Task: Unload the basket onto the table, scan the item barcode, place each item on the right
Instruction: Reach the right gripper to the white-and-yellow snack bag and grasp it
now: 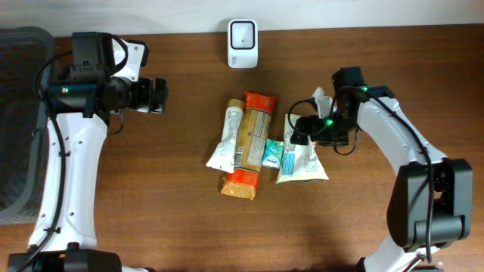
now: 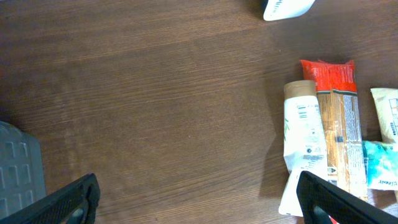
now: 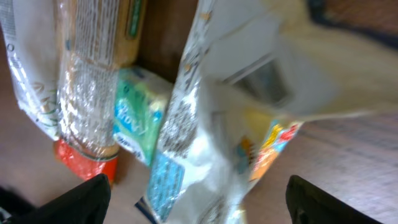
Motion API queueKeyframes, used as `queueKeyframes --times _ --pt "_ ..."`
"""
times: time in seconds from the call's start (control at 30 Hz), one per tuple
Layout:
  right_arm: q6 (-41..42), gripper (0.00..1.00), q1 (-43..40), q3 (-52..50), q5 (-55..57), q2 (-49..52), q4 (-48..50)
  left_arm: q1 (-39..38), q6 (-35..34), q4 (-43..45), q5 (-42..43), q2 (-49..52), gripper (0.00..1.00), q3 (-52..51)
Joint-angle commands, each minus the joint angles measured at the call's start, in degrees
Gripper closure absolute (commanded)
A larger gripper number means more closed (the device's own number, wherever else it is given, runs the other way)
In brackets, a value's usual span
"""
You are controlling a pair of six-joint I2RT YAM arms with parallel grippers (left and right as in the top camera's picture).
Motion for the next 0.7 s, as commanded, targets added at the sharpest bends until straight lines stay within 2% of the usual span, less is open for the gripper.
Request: queueKeyframes --times 0.0,0.33,0.37,0.43,0.47,0.5,0.57,0.67 --pt "-0.39 0.01 -4.24 1.05 1.70 -1.16 3.39 0.31 0.74 0.11 0.00 -0.44 0.01 0.68" --pt "-1.73 0.01 -4.39 0.61 -5.81 9.51 13.38 0.31 0.74 0.11 0.00 -0.44 0.01 0.68" --pt "-1.68 0.03 -4.39 0.61 -5.86 9.77 13.49 0.31 0.74 0.11 0.00 -0.44 0.01 0.68" --pt "-1.70 0.28 -4.39 0.63 -5.84 9.88 13.88 0.31 0.74 0.11 0.00 -0.44 0.01 0.68" --pt "-1.68 0.44 -4.39 0.63 -6.12 9.88 14.25 0.31 0.74 0.11 0.00 -0.44 0.01 0.68" --pt "-1.68 0.54 -4.39 0.63 -6.32 9.88 14.32 0.31 0.74 0.11 0.00 -0.44 0.01 0.68" --pt "-1.68 0.67 -4.46 1.22 -7.87 9.81 14.47 0.31 0.74 0.11 0.00 -0.44 0.01 0.68" --pt "-1.70 0.77 -4.48 4.70 -10.01 9.75 13.62 0.31 0.74 0.11 0.00 -0.44 0.01 0.68"
